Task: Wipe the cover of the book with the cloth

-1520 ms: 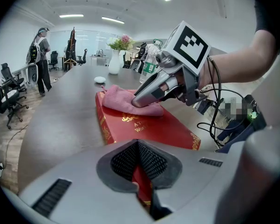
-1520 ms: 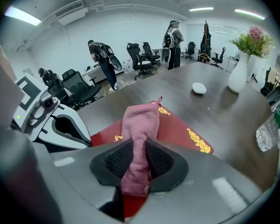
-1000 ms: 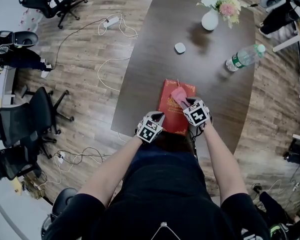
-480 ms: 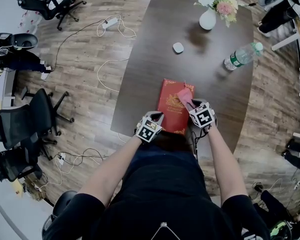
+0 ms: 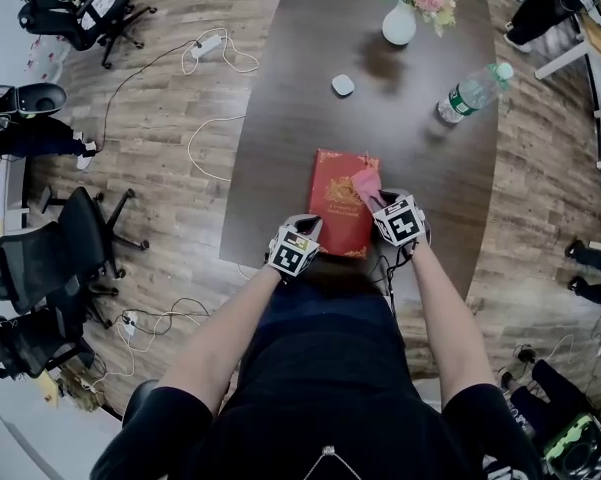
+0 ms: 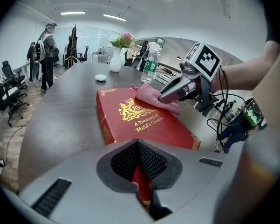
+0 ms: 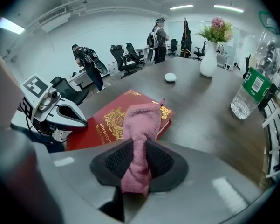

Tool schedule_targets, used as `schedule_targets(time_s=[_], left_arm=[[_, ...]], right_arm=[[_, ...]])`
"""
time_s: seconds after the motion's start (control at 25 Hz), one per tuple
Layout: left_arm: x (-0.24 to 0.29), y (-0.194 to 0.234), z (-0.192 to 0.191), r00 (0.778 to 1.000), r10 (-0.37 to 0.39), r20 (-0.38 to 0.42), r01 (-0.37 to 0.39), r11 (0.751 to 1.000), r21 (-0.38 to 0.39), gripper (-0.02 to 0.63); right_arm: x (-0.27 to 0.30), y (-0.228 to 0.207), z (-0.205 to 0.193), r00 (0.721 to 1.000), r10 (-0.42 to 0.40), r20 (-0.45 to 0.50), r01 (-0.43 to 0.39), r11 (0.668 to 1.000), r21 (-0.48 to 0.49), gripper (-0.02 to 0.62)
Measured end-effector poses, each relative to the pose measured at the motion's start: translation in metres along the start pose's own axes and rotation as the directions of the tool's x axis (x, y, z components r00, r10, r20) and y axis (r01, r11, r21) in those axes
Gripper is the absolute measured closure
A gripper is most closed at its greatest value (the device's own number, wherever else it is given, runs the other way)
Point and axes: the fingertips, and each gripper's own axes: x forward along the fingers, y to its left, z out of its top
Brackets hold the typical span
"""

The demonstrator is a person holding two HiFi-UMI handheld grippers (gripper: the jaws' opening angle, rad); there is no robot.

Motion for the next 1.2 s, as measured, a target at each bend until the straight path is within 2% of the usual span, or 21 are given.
schedule_targets(time_s=[0.36, 0.72, 0.92, 1.2], left_arm=[[0.002, 0.001, -0.003, 0.999, -0.046, -0.008, 0.047, 0.998, 0.042, 0.611], [0.006, -0.005, -0.007, 0.989, -0.145, -0.033, 0.147, 0.986, 0.081, 0.611], [0.008, -0.006, -0.007, 0.983, -0.185, -0.016, 0.186, 0.978, 0.099, 0.611], [0.012, -0.006, -0.007, 0.974, -0.228, 0.0, 0.227, 0.968, 0.108, 0.611]], right_arm=[[-0.005, 0.013, -0.013, 0.999, -0.036, -0.034, 0.037, 0.999, 0.038, 0.502], [-0.003, 0.013, -0.01, 0.991, -0.12, -0.067, 0.123, 0.991, 0.049, 0.502], [0.003, 0.022, -0.005, 0.991, -0.121, -0.065, 0.122, 0.992, 0.018, 0.502], [0.017, 0.044, 0.009, 0.995, -0.079, -0.068, 0.078, 0.997, -0.016, 0.502]])
